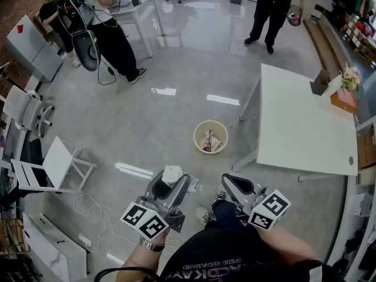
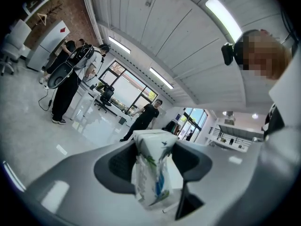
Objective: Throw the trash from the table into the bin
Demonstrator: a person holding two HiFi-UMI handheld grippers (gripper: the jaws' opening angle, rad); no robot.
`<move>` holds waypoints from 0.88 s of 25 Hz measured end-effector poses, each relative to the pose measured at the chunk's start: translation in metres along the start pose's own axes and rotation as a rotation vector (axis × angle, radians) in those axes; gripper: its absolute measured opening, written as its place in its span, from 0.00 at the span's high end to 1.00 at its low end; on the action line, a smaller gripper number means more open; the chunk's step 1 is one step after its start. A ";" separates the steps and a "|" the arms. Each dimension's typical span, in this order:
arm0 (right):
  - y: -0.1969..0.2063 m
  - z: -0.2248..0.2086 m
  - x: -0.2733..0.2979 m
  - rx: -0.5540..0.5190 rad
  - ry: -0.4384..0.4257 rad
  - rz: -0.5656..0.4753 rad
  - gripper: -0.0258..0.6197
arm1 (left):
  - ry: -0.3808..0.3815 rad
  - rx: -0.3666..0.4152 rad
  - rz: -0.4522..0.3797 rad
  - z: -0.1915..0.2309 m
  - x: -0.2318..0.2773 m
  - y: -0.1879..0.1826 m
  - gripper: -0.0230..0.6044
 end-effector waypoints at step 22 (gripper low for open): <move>-0.013 -0.175 0.096 0.095 0.161 0.052 0.96 | 0.016 0.072 0.223 0.095 0.189 0.004 0.58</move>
Point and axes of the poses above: the fingertips, and each gripper's own axes: x forward along the fingers, z to its left, y out of its underside, the point moved 3 cm from there along -x, backward along the fingers, and after that the axes turned 5 degrees about z, right-handed, at the moved point
